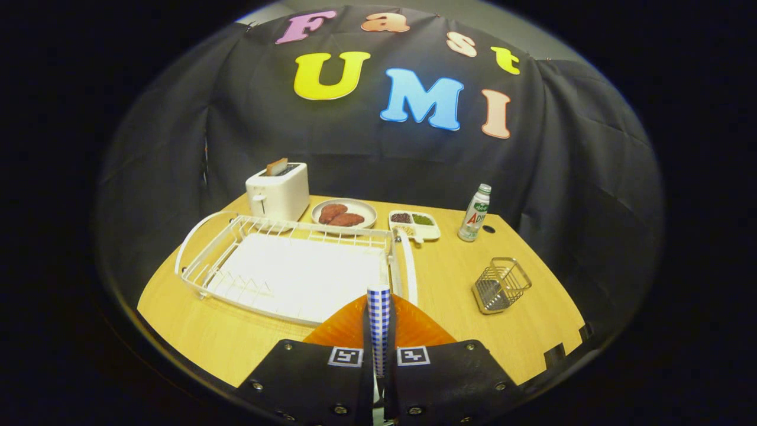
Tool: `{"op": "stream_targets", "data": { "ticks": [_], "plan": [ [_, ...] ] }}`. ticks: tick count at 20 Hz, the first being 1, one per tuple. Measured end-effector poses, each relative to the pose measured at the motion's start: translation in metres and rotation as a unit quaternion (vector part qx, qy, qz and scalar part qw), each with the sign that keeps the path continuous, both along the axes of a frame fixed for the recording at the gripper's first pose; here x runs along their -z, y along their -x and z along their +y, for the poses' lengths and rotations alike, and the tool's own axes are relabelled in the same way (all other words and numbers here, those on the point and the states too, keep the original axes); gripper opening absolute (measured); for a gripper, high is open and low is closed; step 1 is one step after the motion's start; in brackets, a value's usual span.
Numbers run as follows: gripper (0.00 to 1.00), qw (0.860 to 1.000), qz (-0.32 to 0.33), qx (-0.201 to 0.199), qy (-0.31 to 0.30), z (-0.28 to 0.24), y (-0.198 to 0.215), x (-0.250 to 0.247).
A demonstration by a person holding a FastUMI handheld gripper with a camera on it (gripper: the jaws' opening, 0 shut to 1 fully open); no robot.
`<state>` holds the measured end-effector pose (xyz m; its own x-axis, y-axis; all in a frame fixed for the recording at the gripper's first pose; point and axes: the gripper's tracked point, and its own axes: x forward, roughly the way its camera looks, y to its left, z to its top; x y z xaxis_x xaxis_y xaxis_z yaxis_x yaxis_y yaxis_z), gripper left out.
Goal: Take the plate from the dish rack, then take the spoon from the basket and place it into the plate.
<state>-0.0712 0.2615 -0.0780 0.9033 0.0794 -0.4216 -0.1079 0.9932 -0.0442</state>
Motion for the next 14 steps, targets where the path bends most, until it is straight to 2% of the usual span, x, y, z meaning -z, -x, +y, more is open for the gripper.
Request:
{"op": "stream_targets", "data": {
  "ticks": [6,10,11,14],
  "plan": [
    [0.07,0.998,0.056,-0.025,-0.007,0.013,0.019,0.054],
    [0.07,0.997,0.054,-0.04,-0.031,0.021,0.02,0.053],
    [0.13,0.997,0.05,-0.046,-0.033,0.023,0.02,0.052],
    [0.14,0.997,0.039,-0.054,-0.032,0.025,0.02,0.046]
  ]
}}
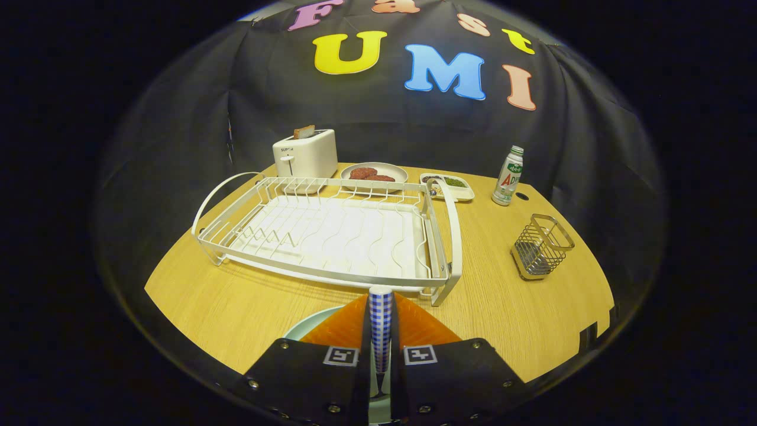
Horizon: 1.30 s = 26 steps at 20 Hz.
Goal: Take the plate from the dish rack, then take the spoon from the basket and place it into the plate.
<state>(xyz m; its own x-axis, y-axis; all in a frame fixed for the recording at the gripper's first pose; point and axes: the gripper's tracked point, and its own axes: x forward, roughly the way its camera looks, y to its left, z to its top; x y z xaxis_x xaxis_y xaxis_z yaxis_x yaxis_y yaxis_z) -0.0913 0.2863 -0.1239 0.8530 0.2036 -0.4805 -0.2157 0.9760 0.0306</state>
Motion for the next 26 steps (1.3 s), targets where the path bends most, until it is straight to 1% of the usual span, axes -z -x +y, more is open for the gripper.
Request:
{"op": "stream_targets", "data": {
  "ticks": [1,4,16,18,21,26],
  "plan": [
    [0.18,1.0,-0.002,0.0,0.003,-0.001,0.0,-0.002],
    [0.2,1.0,-0.006,-0.003,-0.001,0.004,0.002,-0.006],
    [0.2,1.0,-0.019,-0.005,-0.006,0.005,0.001,-0.024],
    [0.2,0.999,-0.032,0.0,-0.008,0.001,-0.002,-0.038],
    [0.2,0.998,-0.066,0.012,-0.014,-0.009,-0.011,-0.072],
    [0.2,0.986,-0.16,0.035,-0.029,-0.036,-0.036,-0.159]
  ]
}}
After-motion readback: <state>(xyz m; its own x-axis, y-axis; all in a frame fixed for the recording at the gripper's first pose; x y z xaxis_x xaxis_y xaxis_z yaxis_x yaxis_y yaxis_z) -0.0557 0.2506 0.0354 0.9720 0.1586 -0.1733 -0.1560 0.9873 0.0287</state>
